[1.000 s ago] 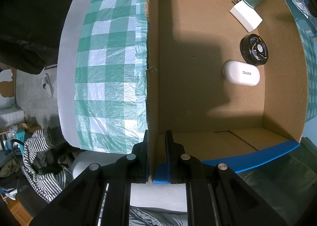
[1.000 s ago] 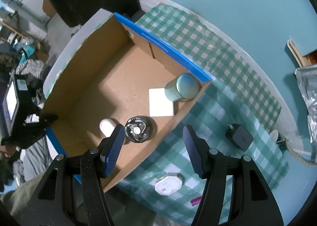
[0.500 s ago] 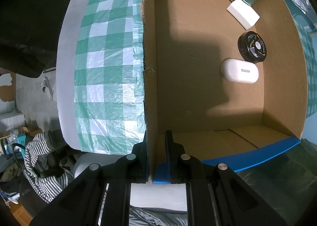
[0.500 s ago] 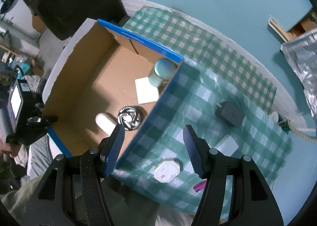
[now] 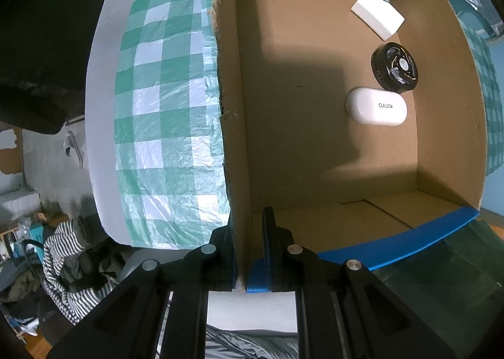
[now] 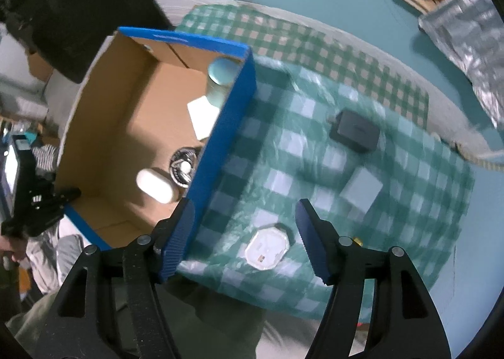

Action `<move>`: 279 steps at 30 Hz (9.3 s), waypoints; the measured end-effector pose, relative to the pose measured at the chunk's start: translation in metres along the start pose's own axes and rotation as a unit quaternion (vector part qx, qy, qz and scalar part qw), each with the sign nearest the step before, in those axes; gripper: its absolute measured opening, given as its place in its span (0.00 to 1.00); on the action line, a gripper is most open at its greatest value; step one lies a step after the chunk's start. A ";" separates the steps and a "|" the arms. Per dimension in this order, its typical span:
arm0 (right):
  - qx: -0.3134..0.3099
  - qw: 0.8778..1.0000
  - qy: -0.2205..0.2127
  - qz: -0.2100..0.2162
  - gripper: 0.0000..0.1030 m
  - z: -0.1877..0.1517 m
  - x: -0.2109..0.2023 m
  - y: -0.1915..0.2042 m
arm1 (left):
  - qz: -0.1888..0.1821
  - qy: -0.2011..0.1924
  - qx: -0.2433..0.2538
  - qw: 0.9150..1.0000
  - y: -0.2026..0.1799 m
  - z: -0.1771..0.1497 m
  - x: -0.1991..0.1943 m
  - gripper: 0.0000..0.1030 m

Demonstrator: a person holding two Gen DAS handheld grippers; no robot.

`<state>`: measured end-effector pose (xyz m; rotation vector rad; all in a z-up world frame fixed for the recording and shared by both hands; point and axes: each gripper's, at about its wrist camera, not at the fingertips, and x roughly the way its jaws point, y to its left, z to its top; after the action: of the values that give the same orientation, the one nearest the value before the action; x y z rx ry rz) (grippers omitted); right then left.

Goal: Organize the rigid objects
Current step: 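Move the right tool back and grasp the white octagonal case, then carry the white octagonal case into the box with the right tool, then open the right tool to drop the octagonal case in the box, then move the right tool back and grasp the pink-gold lighter, then carry the pink-gold lighter into the box with the right tool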

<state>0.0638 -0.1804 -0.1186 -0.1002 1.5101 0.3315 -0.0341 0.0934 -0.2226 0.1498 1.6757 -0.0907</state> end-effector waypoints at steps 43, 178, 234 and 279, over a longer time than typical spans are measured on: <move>0.196 0.978 0.065 -0.036 0.51 -0.075 0.144 -0.030 | -0.001 -0.003 0.020 1.000 -0.004 -0.003 -0.006 0.11; 0.070 0.997 0.009 -0.017 0.61 -0.014 0.020 -0.062 | 0.001 -0.004 0.027 1.000 -0.004 0.012 -0.010 0.11; 0.246 0.967 0.060 -0.019 0.21 -0.094 0.086 -0.147 | 0.002 -0.002 0.022 1.000 -0.004 0.013 -0.011 0.11; -0.073 0.997 -0.007 0.014 0.21 0.043 0.000 0.026 | 0.000 -0.008 0.017 1.000 -0.001 0.013 -0.012 0.11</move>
<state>0.0984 -0.1440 -0.1122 -0.1921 1.4741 0.4633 -0.0205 0.0902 -0.2118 0.1744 1.6577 -0.1191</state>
